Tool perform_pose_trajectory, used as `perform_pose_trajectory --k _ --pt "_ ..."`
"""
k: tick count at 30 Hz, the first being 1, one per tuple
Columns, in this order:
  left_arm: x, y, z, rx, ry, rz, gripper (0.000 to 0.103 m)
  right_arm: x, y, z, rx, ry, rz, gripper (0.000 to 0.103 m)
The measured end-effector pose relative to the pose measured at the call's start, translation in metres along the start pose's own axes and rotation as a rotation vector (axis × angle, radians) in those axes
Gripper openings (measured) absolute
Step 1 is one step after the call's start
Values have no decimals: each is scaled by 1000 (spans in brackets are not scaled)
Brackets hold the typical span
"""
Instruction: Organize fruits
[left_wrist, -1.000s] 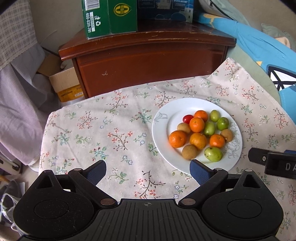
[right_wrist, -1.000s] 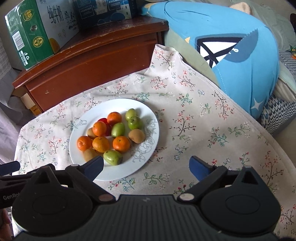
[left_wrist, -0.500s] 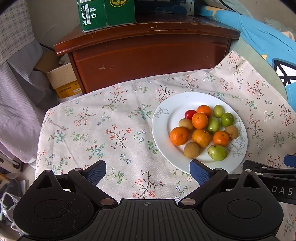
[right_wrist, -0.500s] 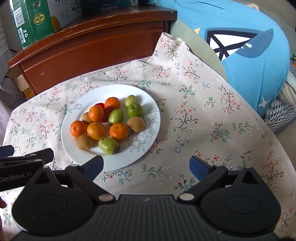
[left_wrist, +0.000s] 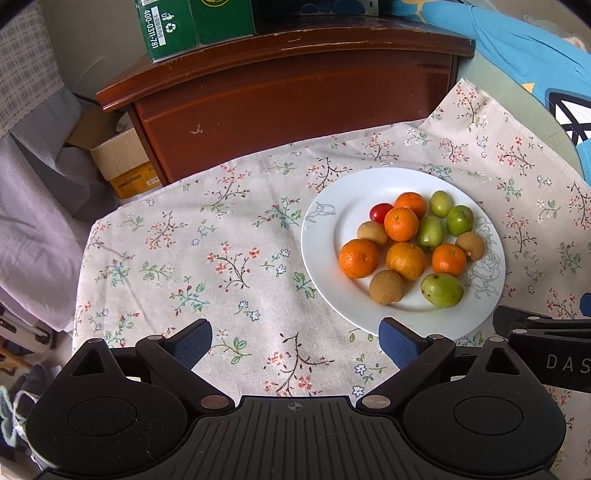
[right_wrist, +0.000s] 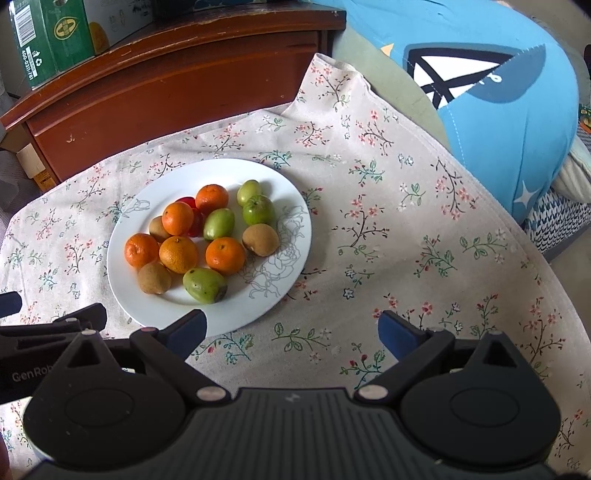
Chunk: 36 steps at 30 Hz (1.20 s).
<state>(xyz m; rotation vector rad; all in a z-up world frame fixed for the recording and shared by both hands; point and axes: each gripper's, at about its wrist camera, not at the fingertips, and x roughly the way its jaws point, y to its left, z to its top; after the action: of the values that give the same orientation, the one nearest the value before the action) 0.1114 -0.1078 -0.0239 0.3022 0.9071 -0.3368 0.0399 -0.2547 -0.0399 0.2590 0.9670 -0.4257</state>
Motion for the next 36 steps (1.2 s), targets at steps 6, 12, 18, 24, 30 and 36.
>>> perform_pose_trajectory --k 6,12,18,24,30,36 --pt "3 1 0 -6 7 7 98 3 1 -1 -5 2 3 99" --pt "4 2 0 -4 11 15 98 4 4 -1 -30 -8 -9 99" --pt "4 3 -2 -7 12 15 98 3 4 -1 -37 -12 -6 99" --pt "3 4 -2 -4 14 25 98 2 6 -1 -49 -20 -7 99" --pt "1 4 -3 3 9 41 98 1 8 -2 -59 -28 -5 99" --pt "-4 9 -7 -3 6 44 98 -5 13 -5 -90 -45 -5 99"
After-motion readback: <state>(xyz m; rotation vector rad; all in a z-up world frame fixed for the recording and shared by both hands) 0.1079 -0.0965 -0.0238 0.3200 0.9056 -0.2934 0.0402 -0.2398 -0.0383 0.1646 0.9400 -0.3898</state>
